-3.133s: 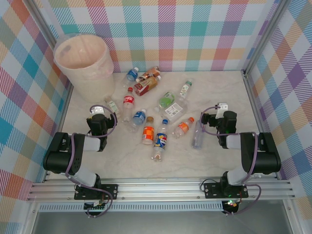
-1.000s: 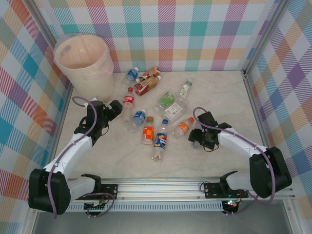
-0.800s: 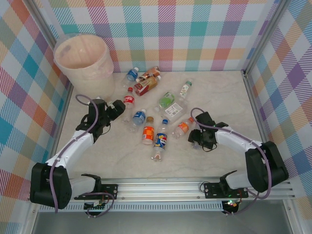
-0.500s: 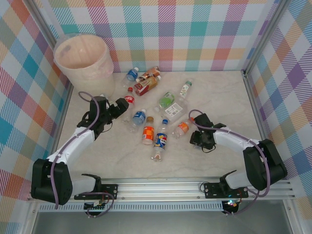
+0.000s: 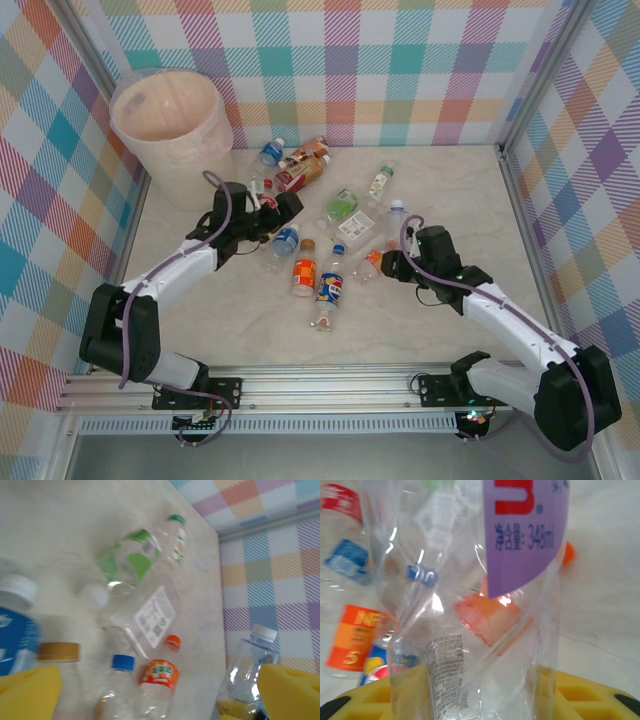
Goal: Put the plastic bottles in the bin
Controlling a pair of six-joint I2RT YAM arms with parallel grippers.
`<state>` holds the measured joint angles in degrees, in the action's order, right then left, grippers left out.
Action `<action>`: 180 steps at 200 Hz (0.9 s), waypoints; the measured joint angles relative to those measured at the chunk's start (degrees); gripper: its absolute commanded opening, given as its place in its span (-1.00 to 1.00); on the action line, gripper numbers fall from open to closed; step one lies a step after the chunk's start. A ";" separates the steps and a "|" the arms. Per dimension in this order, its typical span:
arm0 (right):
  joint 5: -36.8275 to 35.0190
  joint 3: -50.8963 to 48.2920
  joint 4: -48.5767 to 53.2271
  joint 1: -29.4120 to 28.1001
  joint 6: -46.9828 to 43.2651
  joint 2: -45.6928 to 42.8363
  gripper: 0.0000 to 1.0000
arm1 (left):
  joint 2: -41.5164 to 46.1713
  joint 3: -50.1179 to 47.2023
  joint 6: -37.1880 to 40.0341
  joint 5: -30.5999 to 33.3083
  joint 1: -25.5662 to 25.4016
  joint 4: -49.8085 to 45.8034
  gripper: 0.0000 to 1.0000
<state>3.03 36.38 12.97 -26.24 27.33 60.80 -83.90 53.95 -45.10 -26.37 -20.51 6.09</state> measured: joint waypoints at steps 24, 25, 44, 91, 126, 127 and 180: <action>7.08 0.55 -5.81 -0.11 -1.95 0.70 -0.09 | -3.89 2.32 -1.95 -3.58 -3.06 5.88 1.00; 7.54 0.61 -6.19 -0.11 -2.03 0.79 -0.09 | -4.09 2.43 -2.08 -3.76 -3.21 6.36 1.00; 12.87 1.55 -10.64 -0.13 -2.71 2.82 -0.09 | -7.28 4.04 -4.13 -6.88 -4.96 12.13 1.00; 20.96 6.16 -14.88 -1.31 -2.71 9.53 -0.06 | -10.56 7.67 -6.03 -10.08 -8.17 18.23 1.00; 23.54 9.03 -15.56 -2.23 -2.67 12.63 -0.04 | -10.56 12.66 -1.42 -5.64 -10.97 10.82 1.00; 23.61 9.11 -15.56 -2.27 -2.69 12.70 -0.04 | -10.56 12.74 -1.36 -5.53 -11.02 10.58 1.00; 24.04 13.73 -12.41 -3.67 -5.44 15.32 -0.02 | -10.88 18.75 2.78 -0.24 -12.07 -1.66 0.53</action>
<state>27.07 50.11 0.56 -29.91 21.89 76.12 -94.78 72.71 -42.33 -26.61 -32.58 4.43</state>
